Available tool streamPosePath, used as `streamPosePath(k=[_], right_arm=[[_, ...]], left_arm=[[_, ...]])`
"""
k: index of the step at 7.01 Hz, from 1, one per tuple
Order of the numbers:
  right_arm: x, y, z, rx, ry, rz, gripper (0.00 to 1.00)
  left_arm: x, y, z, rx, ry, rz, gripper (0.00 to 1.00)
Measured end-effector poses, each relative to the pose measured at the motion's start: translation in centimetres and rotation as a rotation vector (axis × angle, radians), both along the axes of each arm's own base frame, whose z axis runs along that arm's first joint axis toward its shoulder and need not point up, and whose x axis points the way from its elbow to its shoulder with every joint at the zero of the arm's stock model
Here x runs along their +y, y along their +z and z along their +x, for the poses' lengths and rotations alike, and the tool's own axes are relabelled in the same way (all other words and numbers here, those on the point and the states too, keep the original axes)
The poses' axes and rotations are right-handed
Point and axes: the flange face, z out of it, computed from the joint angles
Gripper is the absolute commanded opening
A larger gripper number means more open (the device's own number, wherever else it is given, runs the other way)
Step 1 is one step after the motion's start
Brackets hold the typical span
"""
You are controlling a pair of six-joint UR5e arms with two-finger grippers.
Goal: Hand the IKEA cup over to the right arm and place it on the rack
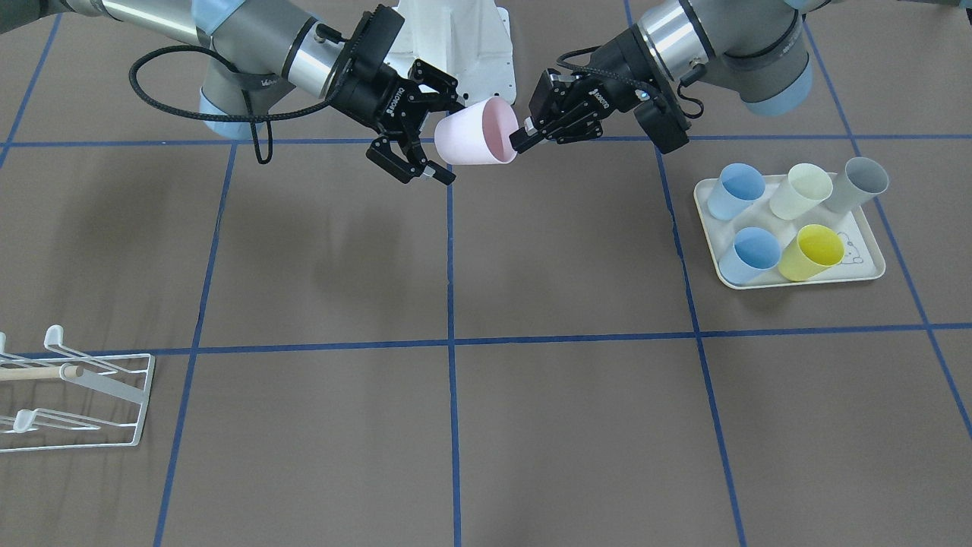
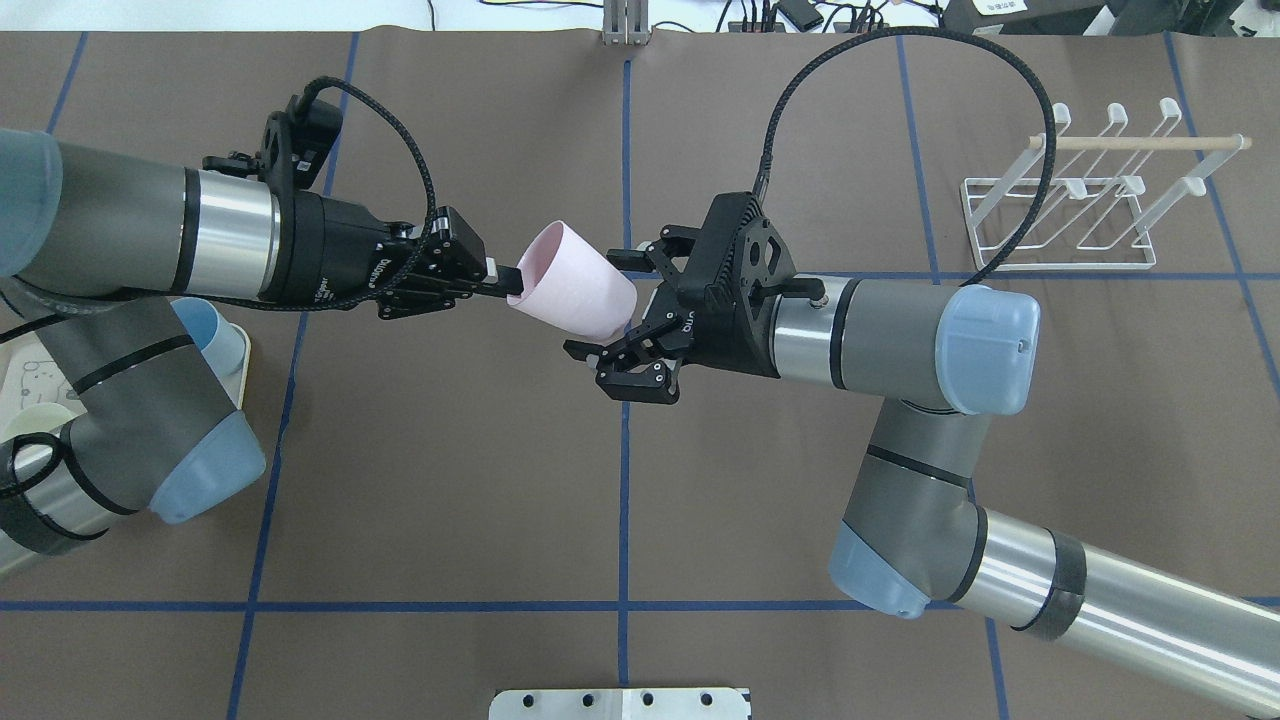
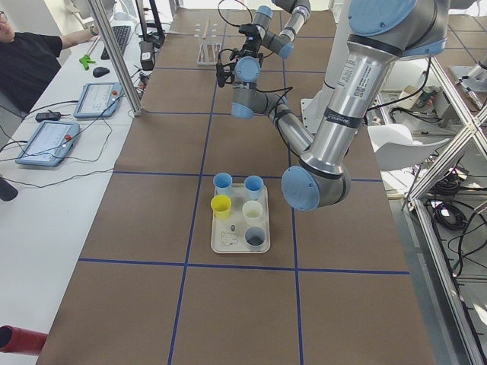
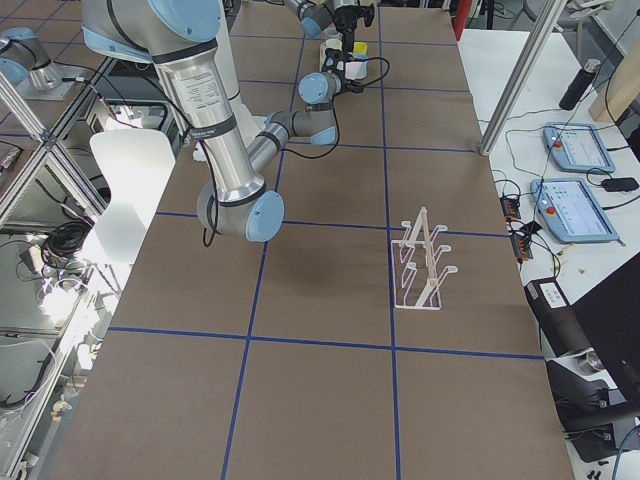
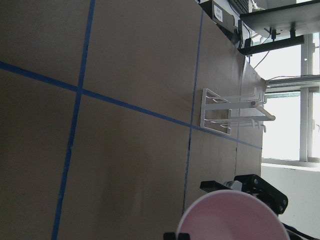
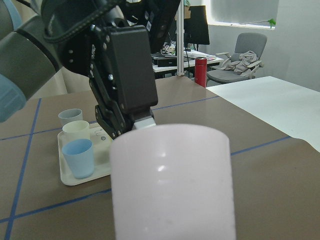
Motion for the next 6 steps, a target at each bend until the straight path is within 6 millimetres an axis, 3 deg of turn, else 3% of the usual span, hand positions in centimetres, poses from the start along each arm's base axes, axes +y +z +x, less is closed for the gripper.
streamPosePath(k=[3,4,5,6], right_arm=[[0.19,-0.03,-0.01,-0.001,-0.01,0.001,0.58],[0.25,-0.02,-0.05,-0.001,-0.012,0.001,0.54],[0.27,0.0,-0.07,0.0,-0.013,0.0,0.51],[0.31,0.0,-0.08,-0.001,-0.014,0.0,0.47]], left_arm=[[-0.01,0.01,0.01,0.0,0.0,0.0,0.0],[-0.03,0.02,-0.01,0.0,-0.001,0.0,0.0],[-0.06,0.02,-0.06,-0.002,-0.003,0.01,0.32],[-0.09,0.0,-0.12,-0.005,-0.006,0.031,0.53]])
